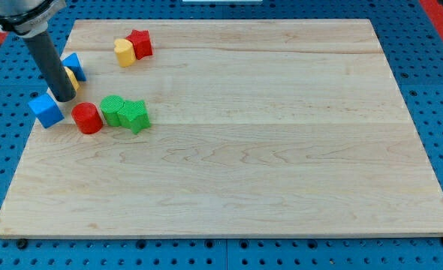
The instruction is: Push the yellow hexagon to the right of the board
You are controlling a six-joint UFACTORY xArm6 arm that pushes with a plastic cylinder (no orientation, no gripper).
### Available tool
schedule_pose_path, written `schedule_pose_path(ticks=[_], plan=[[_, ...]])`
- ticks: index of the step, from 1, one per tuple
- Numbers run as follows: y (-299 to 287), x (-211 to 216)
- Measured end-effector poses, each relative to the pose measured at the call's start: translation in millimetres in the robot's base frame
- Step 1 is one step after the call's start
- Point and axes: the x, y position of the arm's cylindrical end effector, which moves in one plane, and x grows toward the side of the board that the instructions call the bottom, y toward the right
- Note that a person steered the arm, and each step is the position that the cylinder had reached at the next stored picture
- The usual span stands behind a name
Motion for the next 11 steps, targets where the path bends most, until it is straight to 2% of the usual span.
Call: schedule_pose_path(ticks=[1,2,4,5,6,8,9,10,11], plan=[[0.4,-14.3],[14.3,-7.4],[-51.4,-14.3],[-47.0,-40.7],[-17.3,-58.7],[65.2,-18.9],[112.0,-9.1],[153.9,-22.5],[188.6,-0.4]])
